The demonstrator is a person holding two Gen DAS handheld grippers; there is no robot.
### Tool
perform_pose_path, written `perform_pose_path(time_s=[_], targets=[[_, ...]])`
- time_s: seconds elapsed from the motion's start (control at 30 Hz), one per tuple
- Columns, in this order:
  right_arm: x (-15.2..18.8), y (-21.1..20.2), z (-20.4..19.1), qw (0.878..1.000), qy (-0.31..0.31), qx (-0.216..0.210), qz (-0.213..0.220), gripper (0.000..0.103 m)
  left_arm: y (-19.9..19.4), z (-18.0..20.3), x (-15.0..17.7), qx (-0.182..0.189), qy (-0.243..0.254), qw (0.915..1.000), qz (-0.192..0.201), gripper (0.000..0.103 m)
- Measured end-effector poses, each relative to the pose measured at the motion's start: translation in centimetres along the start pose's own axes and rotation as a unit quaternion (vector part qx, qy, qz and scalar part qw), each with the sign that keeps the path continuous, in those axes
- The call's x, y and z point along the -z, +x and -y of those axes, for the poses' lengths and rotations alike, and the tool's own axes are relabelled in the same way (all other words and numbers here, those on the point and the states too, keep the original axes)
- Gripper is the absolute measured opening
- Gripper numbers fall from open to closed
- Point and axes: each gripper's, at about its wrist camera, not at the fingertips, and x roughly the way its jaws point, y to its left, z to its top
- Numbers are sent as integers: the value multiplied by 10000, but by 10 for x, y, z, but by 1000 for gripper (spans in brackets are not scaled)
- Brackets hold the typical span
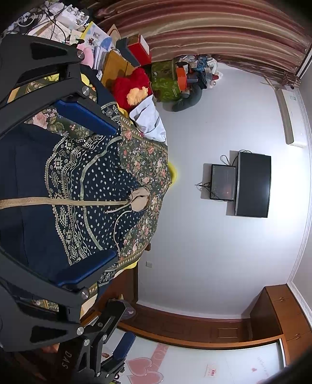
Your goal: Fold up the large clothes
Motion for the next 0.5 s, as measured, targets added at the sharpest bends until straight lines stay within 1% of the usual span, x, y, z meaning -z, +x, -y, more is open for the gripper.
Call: perform_pose_path(time_s=[0.5], targets=[[0, 2, 1, 10000, 10, 4, -14, 103, -1, 4, 0, 13, 44, 10000, 23, 97]])
